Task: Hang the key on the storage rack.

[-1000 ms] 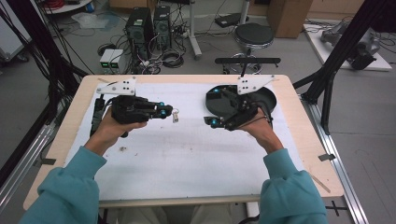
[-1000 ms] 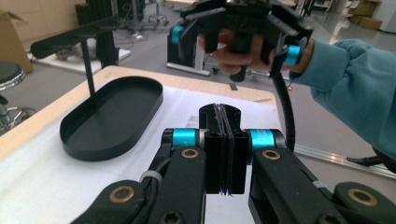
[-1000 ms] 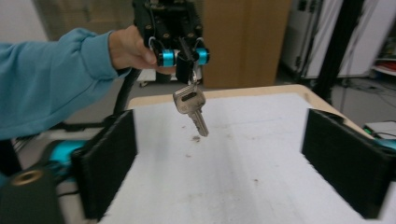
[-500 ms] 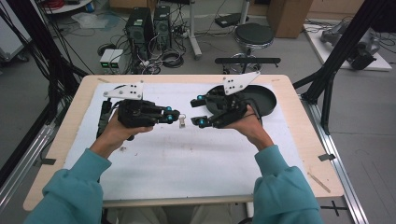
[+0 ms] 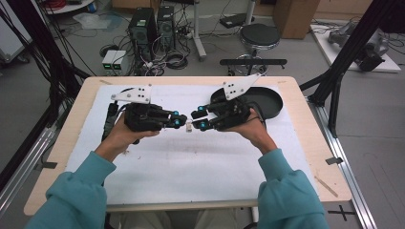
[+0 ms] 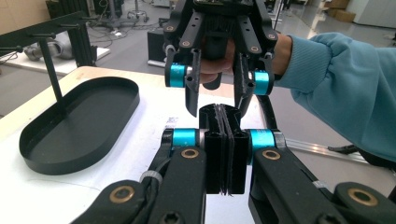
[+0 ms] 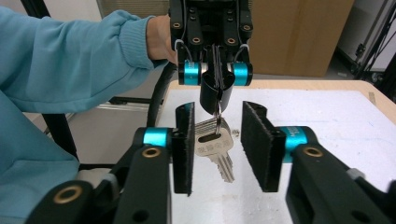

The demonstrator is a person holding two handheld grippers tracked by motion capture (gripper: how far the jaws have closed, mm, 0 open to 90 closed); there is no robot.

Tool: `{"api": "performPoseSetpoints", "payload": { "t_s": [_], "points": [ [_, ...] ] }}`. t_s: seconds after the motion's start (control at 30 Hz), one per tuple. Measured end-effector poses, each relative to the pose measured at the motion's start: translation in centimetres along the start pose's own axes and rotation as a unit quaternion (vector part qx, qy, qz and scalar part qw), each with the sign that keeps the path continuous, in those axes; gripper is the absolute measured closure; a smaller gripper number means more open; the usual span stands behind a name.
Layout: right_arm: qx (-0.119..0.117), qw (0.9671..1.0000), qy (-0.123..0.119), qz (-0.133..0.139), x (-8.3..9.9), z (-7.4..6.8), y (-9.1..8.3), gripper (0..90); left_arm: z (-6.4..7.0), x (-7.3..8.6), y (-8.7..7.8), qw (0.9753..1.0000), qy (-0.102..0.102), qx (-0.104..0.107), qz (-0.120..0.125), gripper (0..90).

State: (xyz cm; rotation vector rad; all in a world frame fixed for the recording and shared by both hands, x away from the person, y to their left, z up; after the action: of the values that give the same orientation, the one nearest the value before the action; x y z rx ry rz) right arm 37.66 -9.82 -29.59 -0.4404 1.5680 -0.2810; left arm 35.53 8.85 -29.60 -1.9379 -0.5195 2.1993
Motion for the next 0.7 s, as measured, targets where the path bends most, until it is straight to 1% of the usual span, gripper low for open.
{"api": "performPoseSetpoints", "payload": {
  "t_s": [0.07,0.1,0.13,0.23,0.3,0.33,0.37,0.43,0.47,0.5,0.53,0.57,0.6,0.63,0.7],
  "points": [
    [-0.003,1.0,-0.004,0.001,-0.02,0.0,0.03,69.8,-0.02,0.02,-0.04,1.0,0.004,0.003,-0.002,88.4],
    [0.001,1.0,-0.008,0.002,-0.03,0.11,0.05,70.9,-0.01,0.03,-0.03,1.0,0.004,0.001,-0.003,88.4],
    [-0.004,1.0,-0.001,-0.004,0.05,-0.04,0.05,71.5,0.0,0.07,-0.05,1.0,0.005,0.002,-0.005,88.4],
    [-0.004,1.0,-0.001,-0.009,0.08,-0.08,0.15,73.5,0.0,0.1,-0.03,1.0,0.004,0.001,-0.006,88.4],
    [0.0,0.9999,-0.007,-0.008,0.05,0.0,0.2,74.3,-0.01,0.08,-0.05,1.0,0.005,0.0,-0.006,88.4],
    [-0.001,0.9999,-0.006,-0.008,0.05,0.0,0.22,74.5,0.0,0.08,-0.07,1.0,0.005,0.002,-0.006,88.4],
    [-0.001,0.9999,-0.002,-0.013,0.09,-0.07,0.23,75.2,0.0,0.08,-0.07,1.0,0.007,-0.001,-0.007,88.4],
    [-0.001,0.9999,-0.001,-0.016,0.1,-0.13,0.26,75.9,0.04,0.07,-0.01,1.0,0.006,0.005,-0.006,88.4],
    [-0.001,0.9999,-0.004,-0.012,0.06,-0.1,0.33,76.3,0.06,0.06,0.02,1.0,0.006,0.0,-0.007,88.4],
    [0.0,0.9999,-0.002,-0.015,0.08,-0.12,0.35,77.6,0.06,0.06,0.02,0.9999,0.007,0.001,-0.008,88.4],
    [0.002,0.9999,-0.009,-0.013,0.04,0.01,0.4,78.9,0.1,0.04,0.05,1.0,0.005,0.004,-0.006,88.4],
    [-0.004,0.9998,-0.002,-0.017,0.11,-0.15,0.38,80.4,0.07,0.02,0.05,1.0,0.006,0.0,-0.006,88.4],
    [-0.004,0.9998,0.001,-0.018,0.11,-0.18,0.41,81.3,0.08,0.01,0.05,1.0,0.005,0.004,-0.006,88.4],
    [0.0,0.9999,-0.004,-0.016,0.08,-0.09,0.46,82.8,0.11,0.0,0.08,1.0,0.005,0.004,-0.007,88.4],
    [-0.001,0.9998,-0.003,-0.021,0.08,-0.19,0.43,86.8,0.14,0.01,0.14,0.9999,0.007,0.005,-0.007,88.4]
  ]
}}
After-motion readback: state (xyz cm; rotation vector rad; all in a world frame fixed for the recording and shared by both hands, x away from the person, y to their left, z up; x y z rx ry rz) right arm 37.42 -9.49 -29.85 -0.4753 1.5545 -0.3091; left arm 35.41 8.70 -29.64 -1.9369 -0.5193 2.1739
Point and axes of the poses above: each handheld gripper's, and its own axes: y roughly forward along the jaws, x roughly out of its underside, z roughly to its right, the point moved 5 cm from there along y, roughly forward along the jaws, and after that the axes turned 7 degrees about -z, right-handed, at the moved point
